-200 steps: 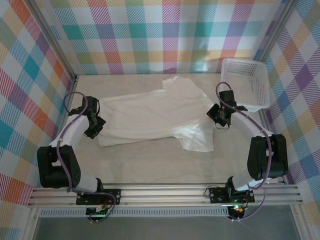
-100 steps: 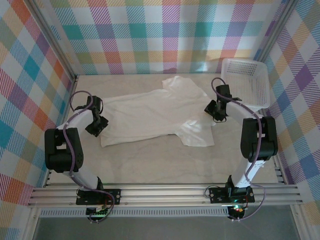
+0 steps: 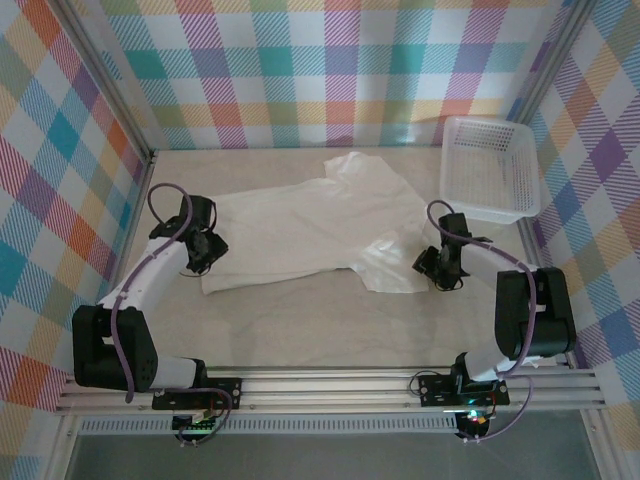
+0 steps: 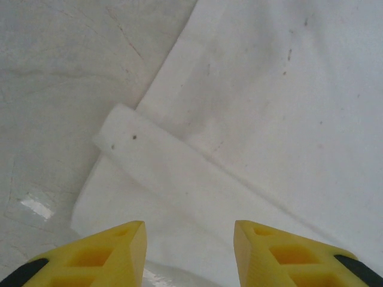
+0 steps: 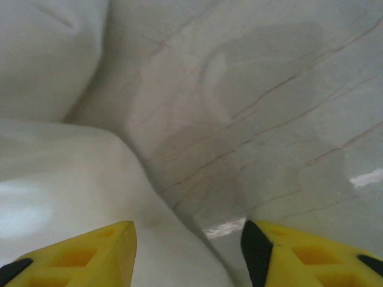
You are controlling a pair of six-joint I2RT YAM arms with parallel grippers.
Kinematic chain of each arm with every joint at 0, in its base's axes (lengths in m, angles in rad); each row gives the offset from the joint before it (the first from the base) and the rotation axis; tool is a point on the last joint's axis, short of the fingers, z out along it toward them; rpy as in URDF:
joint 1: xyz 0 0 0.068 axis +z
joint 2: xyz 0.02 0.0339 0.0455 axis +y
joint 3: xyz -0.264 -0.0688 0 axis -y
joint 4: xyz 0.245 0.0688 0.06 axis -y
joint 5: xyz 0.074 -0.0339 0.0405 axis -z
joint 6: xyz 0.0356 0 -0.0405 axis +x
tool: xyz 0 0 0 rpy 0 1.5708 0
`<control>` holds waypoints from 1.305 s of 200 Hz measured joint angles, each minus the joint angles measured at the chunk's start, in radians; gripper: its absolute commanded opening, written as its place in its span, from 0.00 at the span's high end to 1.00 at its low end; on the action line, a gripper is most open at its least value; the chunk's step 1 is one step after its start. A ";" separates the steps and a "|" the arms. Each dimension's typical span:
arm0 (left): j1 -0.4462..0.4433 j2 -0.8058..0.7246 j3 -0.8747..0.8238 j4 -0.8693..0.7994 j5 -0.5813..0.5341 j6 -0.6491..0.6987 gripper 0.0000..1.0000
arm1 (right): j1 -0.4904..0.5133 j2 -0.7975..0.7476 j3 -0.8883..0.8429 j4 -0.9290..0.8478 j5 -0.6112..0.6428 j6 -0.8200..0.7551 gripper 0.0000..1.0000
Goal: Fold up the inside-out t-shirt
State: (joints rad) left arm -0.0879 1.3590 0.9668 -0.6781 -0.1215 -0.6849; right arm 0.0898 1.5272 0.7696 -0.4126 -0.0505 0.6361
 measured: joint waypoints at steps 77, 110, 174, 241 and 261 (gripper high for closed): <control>-0.002 -0.080 -0.007 0.008 0.007 0.085 0.56 | 0.102 0.135 0.340 0.005 -0.255 -0.011 1.00; -0.008 -0.080 -0.006 0.029 0.019 0.100 0.55 | 0.103 0.348 0.766 -0.014 -0.228 0.044 0.76; -0.018 0.108 0.080 0.027 0.070 0.098 0.65 | 0.053 0.550 0.920 -0.086 -0.116 0.052 0.63; -0.042 0.548 0.383 0.035 0.129 0.064 1.00 | 0.038 0.435 0.582 -0.082 -0.048 -0.006 0.90; -0.042 0.647 0.430 0.026 0.121 0.052 1.00 | 0.037 0.432 0.561 -0.077 -0.036 -0.016 0.88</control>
State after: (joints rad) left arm -0.1295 2.0060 1.3964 -0.6518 -0.0006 -0.6331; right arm 0.1272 1.9594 1.3304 -0.4892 -0.0868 0.6201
